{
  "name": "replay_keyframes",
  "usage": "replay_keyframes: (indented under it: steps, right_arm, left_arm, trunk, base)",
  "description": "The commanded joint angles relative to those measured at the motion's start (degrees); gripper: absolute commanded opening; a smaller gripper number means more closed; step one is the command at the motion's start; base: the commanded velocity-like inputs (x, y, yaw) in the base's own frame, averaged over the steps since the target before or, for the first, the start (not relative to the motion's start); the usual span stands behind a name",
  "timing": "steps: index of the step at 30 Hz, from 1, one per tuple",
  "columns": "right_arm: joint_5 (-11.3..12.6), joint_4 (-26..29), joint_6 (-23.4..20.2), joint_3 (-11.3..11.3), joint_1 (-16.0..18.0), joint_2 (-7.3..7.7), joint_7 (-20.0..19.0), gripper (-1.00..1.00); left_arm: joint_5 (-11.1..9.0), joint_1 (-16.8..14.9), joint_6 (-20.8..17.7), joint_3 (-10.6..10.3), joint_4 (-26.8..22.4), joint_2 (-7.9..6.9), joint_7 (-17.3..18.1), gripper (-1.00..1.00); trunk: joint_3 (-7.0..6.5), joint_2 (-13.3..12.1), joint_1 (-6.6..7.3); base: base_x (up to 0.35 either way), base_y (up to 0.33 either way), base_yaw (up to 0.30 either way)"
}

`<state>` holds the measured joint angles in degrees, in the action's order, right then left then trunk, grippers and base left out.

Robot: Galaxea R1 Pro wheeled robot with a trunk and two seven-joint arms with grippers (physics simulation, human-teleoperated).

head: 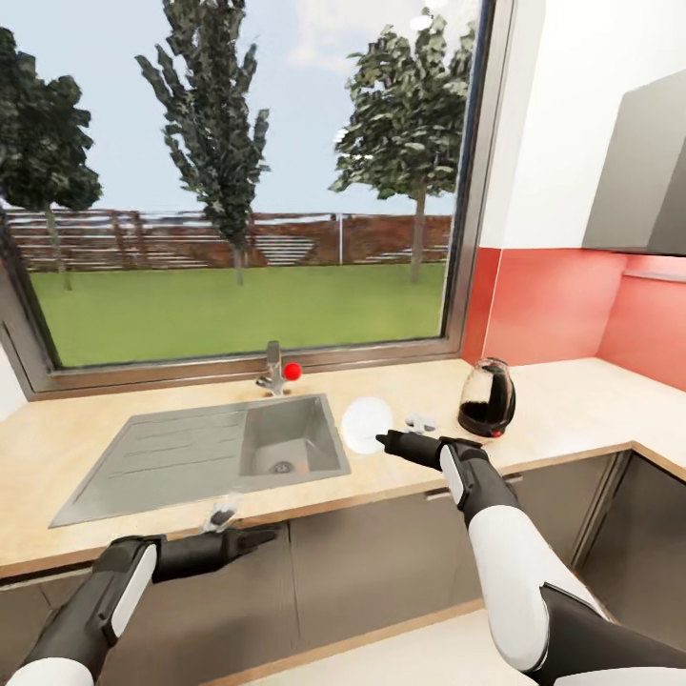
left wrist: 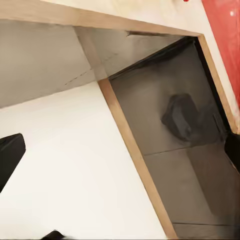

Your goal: Set up a coffee station on the kitchen countertop: keep the coffee maker on the countertop, move the bottle of coffee from the kitchen shelf to the counter next to the coffee maker, place a paper coffee filter on top of the coffee maker, put the saucer next to the coffee maker with the coffee cup on the saucer, and place the electric kettle next to the coffee maker.

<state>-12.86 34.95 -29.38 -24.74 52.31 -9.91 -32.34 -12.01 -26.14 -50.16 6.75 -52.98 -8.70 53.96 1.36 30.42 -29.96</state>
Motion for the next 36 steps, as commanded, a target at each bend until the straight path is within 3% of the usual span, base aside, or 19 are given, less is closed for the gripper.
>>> replay_keyframes:
  steps: [1,3,6,9,14,15,17,20,25,30,32,36]
  right_arm:
    - [-0.50,0.12,-0.32,-0.48,0.07,-0.09,-0.53,-1.00]
    - [-0.50,0.12,-0.32,-0.48,0.07,-0.09,-0.53,-1.00]
    - [-0.50,0.12,-0.32,-0.48,0.07,-0.09,-0.53,-1.00]
    - [-0.50,0.11,-0.32,-0.48,0.07,-0.09,-0.53,-1.00]
    - [-0.50,0.05,-0.32,-0.41,0.07,-0.09,-0.53,-1.00]
    - [-0.50,-0.02,-0.32,-0.40,0.07,-0.09,-0.53,-1.00]
    - [-0.50,-0.21,-0.32,-0.38,0.07,-0.09,-0.53,-1.00]
    - [-0.50,-0.62,-0.32,0.86,0.07,-0.09,-0.53,-1.00]
    - [-0.48,-0.73,-0.33,2.41,0.07,-0.09,-0.57,-1.00]
    - [-0.50,-0.84,-0.40,3.03,0.07,-0.09,-3.39,-1.00]
    - [-0.50,-0.95,-0.48,3.10,0.07,-0.09,-4.66,-1.00]
    - [-0.53,-2.79,-0.50,3.12,0.07,-0.09,-4.97,-1.00]
  left_arm:
    - [0.02,0.76,-0.10,0.03,-0.18,-0.10,1.41,1.00]
    - [0.29,3.35,1.29,0.11,-0.47,-0.27,3.87,1.00]
    - [0.43,6.39,3.60,0.15,-0.52,-0.38,4.79,1.00]
    - [0.58,11.85,6.34,0.14,-0.49,-0.61,5.16,1.00]
    - [1.77,17.51,11.44,0.42,0.26,-1.21,4.96,1.00]
    - [3.00,19.92,14.68,0.61,1.49,-2.04,4.25,1.00]
    - [4.29,21.73,18.35,0.74,4.88,-3.09,1.58,1.00]
    - [4.81,22.47,23.70,0.84,11.80,-4.34,-7.85,1.00]
    - [4.88,22.53,25.22,0.82,14.48,-4.34,-18.75,1.00]
    - [4.89,22.54,25.44,0.56,15.05,-3.75,-35.80,1.00]
    - [4.89,22.59,25.46,0.39,16.49,-3.56,-44.15,1.00]
    - [5.01,22.58,25.46,0.32,18.99,-3.52,-48.58,1.00]
  trunk:
    - [0.12,0.12,0.00]
    - [0.12,0.12,0.00]
    - [0.12,0.12,0.00]
    - [0.12,0.12,0.00]
    - [0.12,0.12,0.00]
    - [0.12,0.12,0.00]
    - [0.12,0.12,0.00]
    - [0.12,0.12,0.00]
    - [0.12,0.12,0.00]
    - [0.12,0.12,0.00]
    - [0.12,0.12,0.00]
    - [0.16,0.12,0.00]
  base:
    - [-0.338,0.000,0.278]
    - [-0.326,0.000,0.278]
    - [-0.287,0.000,0.278]
    - [-0.187,0.000,0.279]
    - [-0.050,0.000,0.279]
    - [-0.007,0.000,0.279]
    - [-0.003,0.000,0.279]
    - [-0.001,0.000,0.279]
    - [0.000,0.000,0.279]
    - [0.000,0.000,0.279]
    - [0.000,0.000,0.279]
    - [0.000,0.000,0.279]
